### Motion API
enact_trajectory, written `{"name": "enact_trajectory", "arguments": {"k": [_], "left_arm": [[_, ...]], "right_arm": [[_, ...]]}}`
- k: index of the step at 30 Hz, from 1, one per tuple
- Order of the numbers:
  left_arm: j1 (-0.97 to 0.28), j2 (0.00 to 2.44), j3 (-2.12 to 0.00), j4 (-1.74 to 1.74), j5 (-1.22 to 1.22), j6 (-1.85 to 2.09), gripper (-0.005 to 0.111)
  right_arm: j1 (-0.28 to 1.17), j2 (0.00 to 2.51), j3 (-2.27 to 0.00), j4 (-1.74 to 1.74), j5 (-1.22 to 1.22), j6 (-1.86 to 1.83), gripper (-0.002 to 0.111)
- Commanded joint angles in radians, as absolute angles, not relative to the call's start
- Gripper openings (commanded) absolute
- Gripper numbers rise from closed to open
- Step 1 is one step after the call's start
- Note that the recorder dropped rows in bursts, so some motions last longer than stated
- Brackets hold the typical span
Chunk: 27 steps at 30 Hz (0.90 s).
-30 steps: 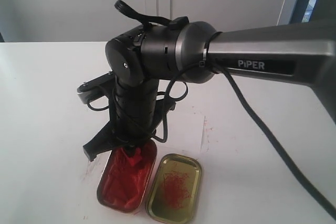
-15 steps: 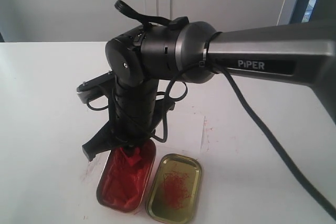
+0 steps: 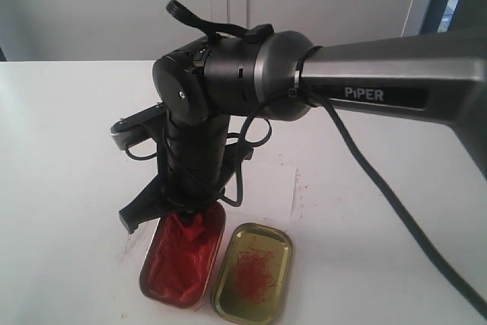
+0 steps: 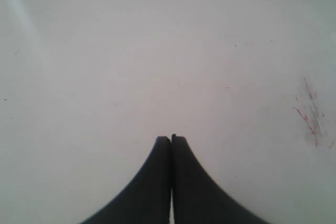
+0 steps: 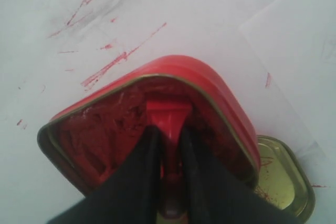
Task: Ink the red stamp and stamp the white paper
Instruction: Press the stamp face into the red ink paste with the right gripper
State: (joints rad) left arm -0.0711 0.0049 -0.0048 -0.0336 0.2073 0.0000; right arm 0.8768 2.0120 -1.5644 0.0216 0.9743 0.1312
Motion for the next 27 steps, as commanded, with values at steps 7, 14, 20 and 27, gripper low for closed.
{"name": "enact_trajectory", "arguments": {"k": [7, 14, 20, 27], "left_arm": [[-0.071, 0.000, 0.000, -0.033, 0.202, 0.000, 0.000], [-0.071, 0.000, 0.000, -0.033, 0.202, 0.000, 0.000], [-0.071, 0.000, 0.000, -0.033, 0.202, 0.000, 0.000], [-0.071, 0.000, 0.000, -0.033, 0.202, 0.000, 0.000]], "right_arm": [[0.877, 1.986, -1.574, 0.019, 0.980, 0.128, 0.000], [0.877, 1.986, -1.574, 0.019, 0.984, 0.128, 0.000], [0.877, 1.986, -1.574, 0.019, 1.003, 0.126, 0.000], [0.877, 1.986, -1.574, 0.019, 1.006, 0.117, 0.000]]}}
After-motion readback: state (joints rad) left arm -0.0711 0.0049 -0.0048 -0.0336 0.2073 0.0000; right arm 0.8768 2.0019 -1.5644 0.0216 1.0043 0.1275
